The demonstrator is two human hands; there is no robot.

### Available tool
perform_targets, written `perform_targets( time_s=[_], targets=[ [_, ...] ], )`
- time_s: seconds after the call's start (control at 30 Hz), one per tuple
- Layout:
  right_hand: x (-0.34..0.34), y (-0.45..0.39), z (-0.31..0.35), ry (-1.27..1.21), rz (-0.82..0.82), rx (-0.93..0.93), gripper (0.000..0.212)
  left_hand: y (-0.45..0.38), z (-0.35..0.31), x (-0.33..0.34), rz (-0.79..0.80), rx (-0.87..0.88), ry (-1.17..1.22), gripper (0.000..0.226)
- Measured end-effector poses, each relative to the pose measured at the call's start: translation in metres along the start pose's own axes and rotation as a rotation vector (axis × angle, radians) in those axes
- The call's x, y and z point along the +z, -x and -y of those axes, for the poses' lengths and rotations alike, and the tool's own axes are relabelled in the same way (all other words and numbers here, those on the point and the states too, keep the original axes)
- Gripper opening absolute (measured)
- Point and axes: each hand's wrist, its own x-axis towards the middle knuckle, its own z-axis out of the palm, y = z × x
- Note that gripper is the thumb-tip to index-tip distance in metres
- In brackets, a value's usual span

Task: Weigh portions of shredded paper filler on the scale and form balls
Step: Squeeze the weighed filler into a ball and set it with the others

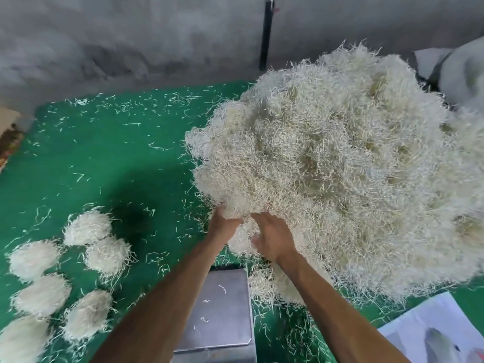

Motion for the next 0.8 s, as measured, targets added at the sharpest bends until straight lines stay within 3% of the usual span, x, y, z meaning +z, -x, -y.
perform_targets(
  time_s=[0.17, 0.23, 0.37, 0.5, 0.6, 0.63, 0.7, 0.8],
  targets=[
    [-0.018, -0.004, 0.012, 0.062, -0.053, -0.019, 0.066, 0.016, -0.012, -0.036, -0.127, 0.167, -0.011, 0.058],
    [-0.028, -0.004, 0.023, 0.082, -0.044, -0.021, 0.078, 0.027, -0.030, -0.066, -0.221, 0.258, 0.017, 0.055],
    [-0.050, -0.007, 0.052, 0.077, -0.035, 0.014, 0.112, 0.058, -0.065, -0.124, -0.337, 0.245, 0.296, 0.056],
    [-0.079, -0.002, 0.095, -0.111, -0.123, -0.017, 0.129, 0.087, -0.078, -0.162, -0.178, 0.175, 0.569, 0.053],
    [-0.092, -0.001, 0.122, -0.349, -0.107, -0.009, 0.128, 0.099, -0.074, -0.172, -0.100, 0.105, 0.660, 0.029],
    [-0.095, 0.000, 0.132, -0.468, -0.090, -0.015, 0.123, 0.103, -0.072, -0.172, -0.109, 0.142, 0.607, 0.036],
    [-0.100, -0.001, 0.150, -0.708, -0.073, -0.001, 0.107, 0.103, -0.070, -0.169, -0.171, 0.172, 0.620, 0.075],
    [-0.106, -0.003, 0.170, -0.900, -0.117, 0.066, 0.110, 0.105, -0.058, -0.161, -0.176, 0.246, 0.423, 0.083]
  ],
)
